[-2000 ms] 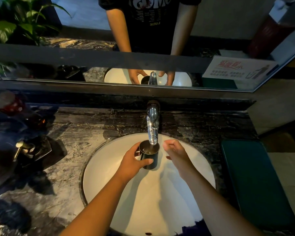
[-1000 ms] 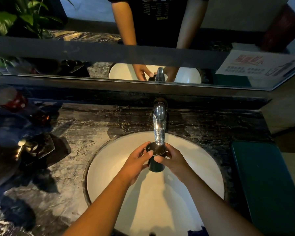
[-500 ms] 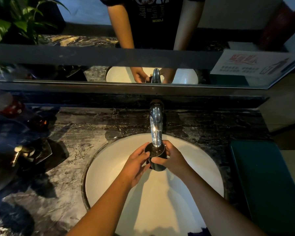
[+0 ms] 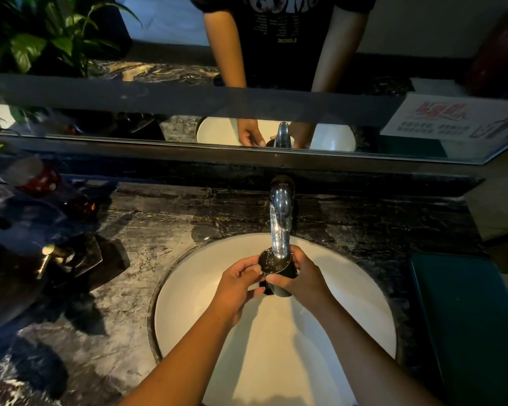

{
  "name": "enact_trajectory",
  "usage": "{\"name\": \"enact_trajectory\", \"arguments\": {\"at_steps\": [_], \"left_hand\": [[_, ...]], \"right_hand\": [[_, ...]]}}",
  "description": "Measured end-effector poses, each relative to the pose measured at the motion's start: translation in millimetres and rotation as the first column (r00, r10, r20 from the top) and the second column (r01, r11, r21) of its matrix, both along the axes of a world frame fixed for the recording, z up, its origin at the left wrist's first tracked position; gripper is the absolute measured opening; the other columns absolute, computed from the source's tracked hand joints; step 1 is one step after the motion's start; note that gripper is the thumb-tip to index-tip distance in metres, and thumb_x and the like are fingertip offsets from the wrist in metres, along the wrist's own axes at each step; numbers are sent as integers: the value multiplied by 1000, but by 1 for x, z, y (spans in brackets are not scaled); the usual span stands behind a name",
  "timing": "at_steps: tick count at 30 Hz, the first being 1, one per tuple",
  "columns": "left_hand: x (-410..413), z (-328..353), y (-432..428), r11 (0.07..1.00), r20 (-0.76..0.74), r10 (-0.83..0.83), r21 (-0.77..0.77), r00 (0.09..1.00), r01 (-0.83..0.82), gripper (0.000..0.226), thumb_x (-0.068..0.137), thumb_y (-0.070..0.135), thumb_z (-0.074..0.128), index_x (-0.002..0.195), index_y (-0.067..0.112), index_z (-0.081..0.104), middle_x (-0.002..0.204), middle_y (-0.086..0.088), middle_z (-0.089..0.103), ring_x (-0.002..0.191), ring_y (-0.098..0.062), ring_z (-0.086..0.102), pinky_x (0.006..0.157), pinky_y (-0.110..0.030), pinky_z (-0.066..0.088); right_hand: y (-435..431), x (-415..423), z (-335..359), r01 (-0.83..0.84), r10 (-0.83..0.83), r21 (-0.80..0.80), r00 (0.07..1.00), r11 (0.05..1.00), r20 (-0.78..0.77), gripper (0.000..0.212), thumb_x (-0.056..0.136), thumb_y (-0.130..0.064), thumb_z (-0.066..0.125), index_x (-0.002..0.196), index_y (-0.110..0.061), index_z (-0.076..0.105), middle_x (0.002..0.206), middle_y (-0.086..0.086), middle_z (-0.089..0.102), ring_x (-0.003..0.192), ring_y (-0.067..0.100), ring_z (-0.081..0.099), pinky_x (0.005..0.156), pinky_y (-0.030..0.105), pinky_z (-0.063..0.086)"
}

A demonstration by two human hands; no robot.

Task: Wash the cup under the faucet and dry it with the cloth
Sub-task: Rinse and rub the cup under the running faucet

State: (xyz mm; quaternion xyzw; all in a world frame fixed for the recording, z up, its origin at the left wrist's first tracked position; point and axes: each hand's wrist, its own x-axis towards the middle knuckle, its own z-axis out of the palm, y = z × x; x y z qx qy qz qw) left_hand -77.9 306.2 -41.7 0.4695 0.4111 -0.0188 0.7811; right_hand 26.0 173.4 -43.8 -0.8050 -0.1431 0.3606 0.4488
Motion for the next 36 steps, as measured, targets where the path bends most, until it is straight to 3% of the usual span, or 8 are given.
{"name": "enact_trajectory", "arguments": {"at_steps": [5,10,14,19,23,29,36], "left_hand": [[1,-2,-1,999,-12,22,-31,1000,-23,25,103,8,52,118,15,71,100,-6,78,87,-15,74,65,-24,59],[5,-6,-4,998,-40,40,-52,998,-42,24,103,7,54,118,10,71,100,-10,79,84,-17,75,66,-26,60],[5,-7,-7,996,-78,55,-70,995,-60,24,104,7,52,115,9,73,101,-12,80,90,-22,75,70,-29,60],[2,-4,-6,983,-75,116,-136,990,-126,26,104,1,47,108,3,73,88,-12,80,74,-18,76,59,-25,60],[1,-3,-6,964,-103,170,-187,980,-187,25,104,6,47,114,-2,68,87,-15,77,66,-19,75,53,-25,59],[0,-4,-6,954,-101,184,-219,978,-202,26,106,12,45,117,-2,65,91,-16,77,69,-22,76,54,-27,61],[-1,-8,-3,982,-111,130,-126,985,-144,24,104,9,49,120,1,65,107,-18,75,89,-27,75,63,-29,61]], "right_hand": [[2,5,3,-55,58,-56,996,997,60,62,72,-28,86,123,-39,54,108,-16,69,101,0,63,76,15,48],[3,10,6,-81,101,-137,984,987,143,67,65,-40,87,125,-32,58,109,-13,70,100,7,65,85,28,57],[2,11,5,-128,158,-170,972,977,173,66,63,-49,86,122,-33,60,104,-14,71,94,2,65,75,22,54],[-1,10,4,-161,207,-223,958,961,197,64,62,-49,82,120,-33,62,104,-11,69,96,11,64,81,30,57],[-4,10,3,-176,229,-253,953,951,199,64,61,-49,82,120,-35,62,102,-10,68,94,11,64,78,28,56],[-5,12,6,-201,274,-300,935,932,224,70,57,-57,78,121,-37,59,103,-6,67,95,14,64,82,37,59],[-7,16,11,-207,285,-307,928,929,238,68,65,-47,85,126,-30,60,106,-3,64,98,18,63,81,42,61]]}}
